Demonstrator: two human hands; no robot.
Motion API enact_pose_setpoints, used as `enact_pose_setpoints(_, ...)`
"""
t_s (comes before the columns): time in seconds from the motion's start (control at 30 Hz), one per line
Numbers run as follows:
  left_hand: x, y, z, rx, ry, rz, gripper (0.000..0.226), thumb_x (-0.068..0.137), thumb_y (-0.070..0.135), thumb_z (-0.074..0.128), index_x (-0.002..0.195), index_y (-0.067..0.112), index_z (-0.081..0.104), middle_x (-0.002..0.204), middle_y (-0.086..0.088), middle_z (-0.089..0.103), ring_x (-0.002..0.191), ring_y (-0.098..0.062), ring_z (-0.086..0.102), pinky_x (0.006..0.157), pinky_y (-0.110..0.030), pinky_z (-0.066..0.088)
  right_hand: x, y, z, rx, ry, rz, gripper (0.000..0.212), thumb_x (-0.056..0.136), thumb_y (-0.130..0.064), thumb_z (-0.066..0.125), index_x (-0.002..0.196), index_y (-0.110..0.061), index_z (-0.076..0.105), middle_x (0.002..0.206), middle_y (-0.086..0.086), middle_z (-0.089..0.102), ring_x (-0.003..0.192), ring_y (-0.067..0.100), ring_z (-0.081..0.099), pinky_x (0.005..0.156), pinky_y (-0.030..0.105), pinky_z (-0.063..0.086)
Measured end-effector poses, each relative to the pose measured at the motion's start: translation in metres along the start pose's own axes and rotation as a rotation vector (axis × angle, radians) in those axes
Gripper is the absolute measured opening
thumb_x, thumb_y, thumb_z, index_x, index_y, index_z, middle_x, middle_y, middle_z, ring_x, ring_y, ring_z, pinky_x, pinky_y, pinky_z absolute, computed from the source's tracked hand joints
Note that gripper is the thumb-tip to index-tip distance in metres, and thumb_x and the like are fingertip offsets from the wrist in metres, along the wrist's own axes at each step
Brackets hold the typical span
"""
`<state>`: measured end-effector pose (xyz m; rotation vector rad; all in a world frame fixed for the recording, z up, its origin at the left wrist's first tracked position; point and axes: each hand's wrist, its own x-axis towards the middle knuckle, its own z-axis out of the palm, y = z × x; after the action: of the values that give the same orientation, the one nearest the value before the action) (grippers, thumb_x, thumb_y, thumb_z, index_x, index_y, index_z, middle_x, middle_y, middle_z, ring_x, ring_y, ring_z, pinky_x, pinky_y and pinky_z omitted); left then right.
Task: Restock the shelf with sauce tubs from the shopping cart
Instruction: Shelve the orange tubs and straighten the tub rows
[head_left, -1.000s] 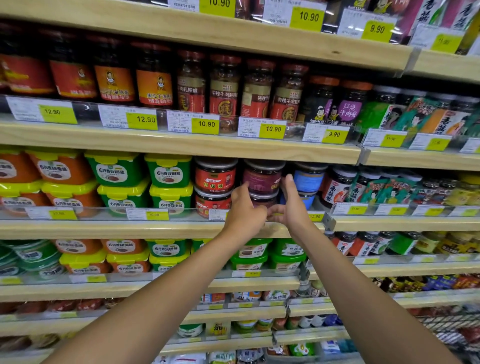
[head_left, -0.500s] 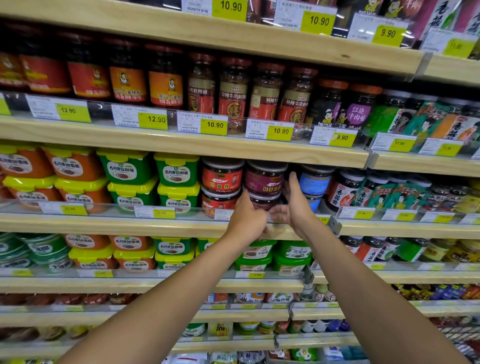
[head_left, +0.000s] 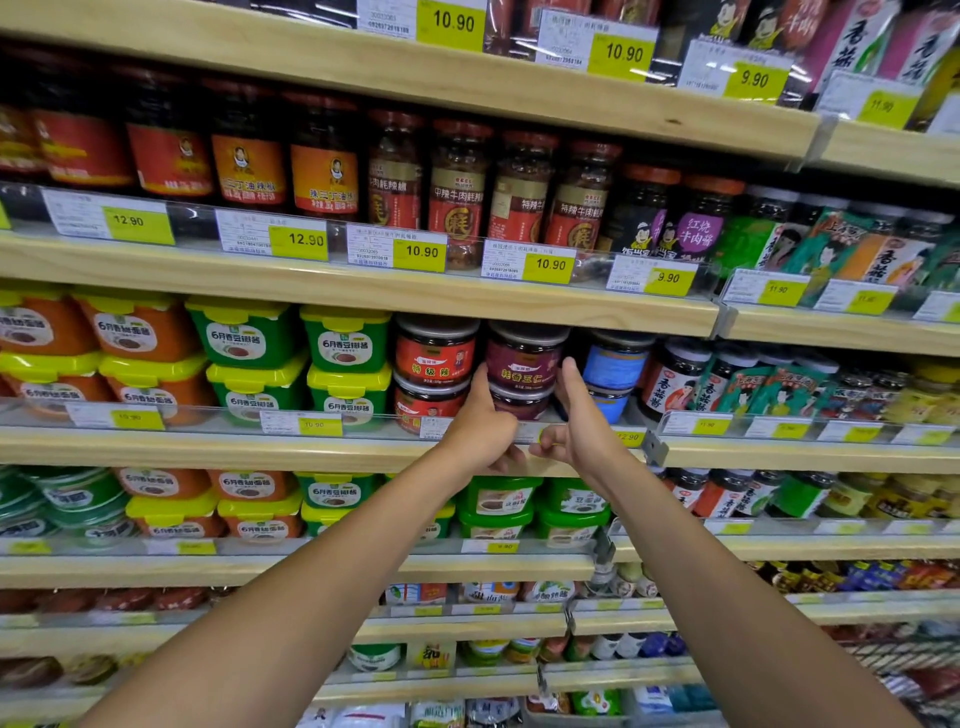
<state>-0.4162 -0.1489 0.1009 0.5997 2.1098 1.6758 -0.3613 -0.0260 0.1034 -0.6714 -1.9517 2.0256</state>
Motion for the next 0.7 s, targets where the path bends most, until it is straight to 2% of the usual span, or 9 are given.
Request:
enact_pose_setpoints(0.1,0.002,-0.002,-0.003,0.021,-0.019,0.007,0.086,0.091,0.002,0.051,0.157,0.04,0.01,0.098,-0.007,0.067,0.051,-0.017,0.067,0.051,-0.032,0.056,-0.003,0.002,0.001,-0.011,-0.008,-0.008,0.054,0.099,-0.069,0.033,0.136,-0.035,0.052,0.102,-0.035,0.065,0.048,0.014,0.044,0.075,0.039,0.057)
enact_pose_setpoints(0.23,0.001,-0.003,-0.008,0.024,-0.053,0.011,0.088,0.09,0.001,0.05,0.157,0.042,0.01,0.103,-0.006,0.066,0.055,-0.019,0.068,0.051,-0.032,0.056,-0.003,0.0,0.007,0.002,0.016,0.001,0.053,0.099,-0.068,0.035,0.136,-0.034,0.052,0.094,-0.033,0.068,0.047,0.013,0.044,0.08,0.041,0.058)
enact_pose_setpoints(0.3,0.001,-0.002,-0.011,0.025,-0.067,0.021,0.087,0.09,0.001,0.051,0.157,0.041,0.011,0.103,-0.007,0.065,0.057,-0.022,0.068,0.051,-0.033,0.056,-0.004,-0.001,0.011,0.019,0.034,0.011,0.053,0.099,-0.067,0.035,0.138,-0.034,0.05,0.102,-0.031,0.065,0.047,0.013,0.044,0.082,0.042,0.057)
enact_pose_setpoints(0.47,0.008,-0.004,-0.017,0.047,-0.096,-0.014,0.093,0.09,0.002,0.051,0.158,0.044,0.004,0.103,-0.006,0.064,0.055,-0.021,0.069,0.049,-0.032,0.057,-0.007,-0.001,0.017,0.08,0.055,0.036,0.056,0.098,-0.068,0.037,0.14,-0.033,0.05,0.105,-0.03,0.064,0.048,0.013,0.041,0.072,0.036,0.056)
enact_pose_setpoints(0.6,0.009,-0.006,-0.019,0.007,-0.087,0.018,0.081,0.093,0.009,0.054,0.155,0.044,0.016,0.104,-0.005,0.068,0.052,-0.021,0.068,0.049,-0.038,0.059,-0.01,0.0,0.021,0.084,0.067,0.045,0.054,0.098,-0.068,0.037,0.139,-0.035,0.051,0.101,-0.033,0.067,0.048,0.012,0.041,0.071,0.035,0.055)
enact_pose_setpoints(0.67,0.005,-0.008,-0.02,0.012,-0.096,0.022,0.077,0.094,0.01,0.05,0.153,0.047,0.017,0.116,-0.004,0.066,0.057,-0.023,0.071,0.049,-0.035,0.057,-0.011,0.001,0.02,0.078,0.067,0.039,0.051,0.099,-0.067,0.037,0.136,-0.036,0.054,0.101,-0.034,0.067,0.048,0.012,0.042,0.074,0.036,0.055)
enact_pose_setpoints(0.7,0.004,-0.01,-0.02,0.023,-0.104,0.019,0.08,0.093,0.009,0.048,0.154,0.049,0.015,0.129,-0.002,0.061,0.062,-0.024,0.073,0.048,-0.032,0.055,-0.011,0.002,0.019,0.079,0.067,0.037,0.049,0.099,-0.067,0.038,0.134,-0.036,0.055,0.102,-0.034,0.067,0.048,0.012,0.042,0.075,0.037,0.056)
